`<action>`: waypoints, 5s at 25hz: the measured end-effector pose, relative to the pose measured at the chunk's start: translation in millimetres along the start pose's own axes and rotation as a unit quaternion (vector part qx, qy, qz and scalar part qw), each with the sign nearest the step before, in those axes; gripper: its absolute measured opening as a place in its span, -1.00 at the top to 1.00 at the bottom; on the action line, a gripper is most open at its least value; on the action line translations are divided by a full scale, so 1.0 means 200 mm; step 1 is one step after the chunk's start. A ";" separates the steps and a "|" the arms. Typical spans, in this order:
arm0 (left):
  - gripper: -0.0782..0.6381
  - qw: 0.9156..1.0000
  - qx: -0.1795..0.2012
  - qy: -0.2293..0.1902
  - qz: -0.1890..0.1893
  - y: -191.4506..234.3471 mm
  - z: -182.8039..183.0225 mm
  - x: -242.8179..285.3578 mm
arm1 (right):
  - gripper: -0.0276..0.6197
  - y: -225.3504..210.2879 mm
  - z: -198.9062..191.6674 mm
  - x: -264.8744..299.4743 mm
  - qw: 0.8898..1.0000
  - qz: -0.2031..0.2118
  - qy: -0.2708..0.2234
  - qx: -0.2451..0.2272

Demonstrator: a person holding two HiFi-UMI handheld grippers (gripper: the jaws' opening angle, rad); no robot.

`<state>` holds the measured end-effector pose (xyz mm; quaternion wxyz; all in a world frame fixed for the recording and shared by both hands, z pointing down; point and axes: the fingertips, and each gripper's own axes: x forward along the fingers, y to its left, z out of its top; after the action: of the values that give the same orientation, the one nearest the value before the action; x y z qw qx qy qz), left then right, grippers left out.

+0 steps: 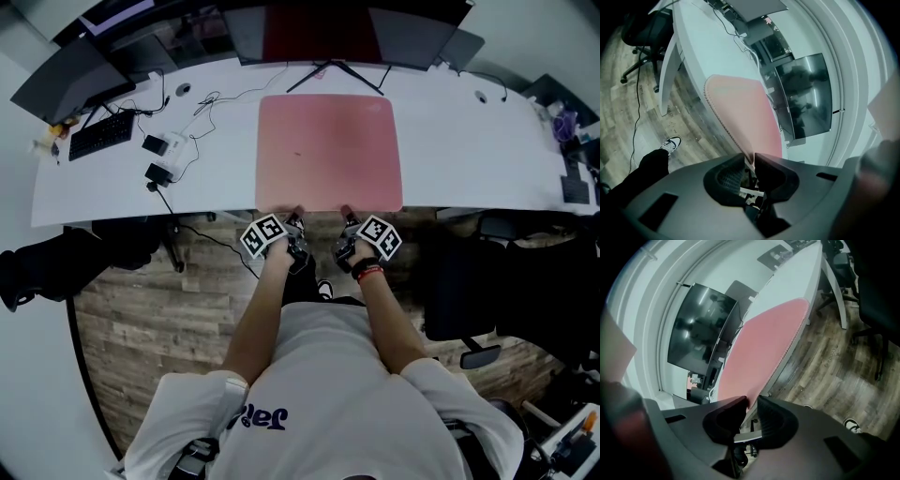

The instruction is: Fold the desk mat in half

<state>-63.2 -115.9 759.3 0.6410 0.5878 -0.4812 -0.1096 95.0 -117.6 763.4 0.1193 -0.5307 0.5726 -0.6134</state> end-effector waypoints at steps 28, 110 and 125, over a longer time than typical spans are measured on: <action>0.69 0.999 0.012 -0.026 -0.021 -0.20 0.08 0.02 | 0.82 0.19 0.13 -0.01 0.998 0.059 0.020 -0.008; 0.70 0.998 -0.045 0.048 -0.003 -0.46 0.65 0.62 | 0.81 0.49 0.57 0.60 0.999 -0.021 -0.030 0.019; 0.70 0.998 -0.037 0.043 0.001 -0.51 0.74 0.76 | 0.80 0.52 0.69 0.70 0.998 0.001 -0.038 0.042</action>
<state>-52.4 -348.9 722.2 0.6830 0.5672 -0.4489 -0.1013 97.6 -335.8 719.4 0.1636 -0.5475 0.5419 -0.6162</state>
